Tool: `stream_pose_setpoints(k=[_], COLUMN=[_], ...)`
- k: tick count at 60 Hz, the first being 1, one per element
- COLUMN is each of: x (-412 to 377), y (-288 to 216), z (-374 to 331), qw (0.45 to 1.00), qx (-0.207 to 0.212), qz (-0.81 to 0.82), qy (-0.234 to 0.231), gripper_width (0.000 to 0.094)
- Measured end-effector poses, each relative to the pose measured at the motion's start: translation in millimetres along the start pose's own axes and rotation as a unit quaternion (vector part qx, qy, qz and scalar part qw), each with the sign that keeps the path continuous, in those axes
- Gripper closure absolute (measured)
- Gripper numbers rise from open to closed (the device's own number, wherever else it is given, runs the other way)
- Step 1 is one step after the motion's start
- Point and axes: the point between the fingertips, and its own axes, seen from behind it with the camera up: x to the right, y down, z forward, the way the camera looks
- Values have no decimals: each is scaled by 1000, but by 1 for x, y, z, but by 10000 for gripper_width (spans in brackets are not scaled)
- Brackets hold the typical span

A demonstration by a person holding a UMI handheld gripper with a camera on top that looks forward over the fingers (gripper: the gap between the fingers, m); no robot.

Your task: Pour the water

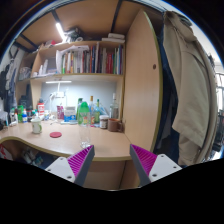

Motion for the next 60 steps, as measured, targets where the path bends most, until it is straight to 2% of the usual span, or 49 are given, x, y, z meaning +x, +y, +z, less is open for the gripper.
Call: stream_pose_setpoints(k=[20, 47, 60], x=[-17, -145, -143], y=[14, 0, -5], z=[59, 180, 249], qw=[1000, 993, 999], qx=[-15, 14, 23], qz=[6, 38, 24], qy=[-17, -107, -36], gripper_width=[140, 140, 142])
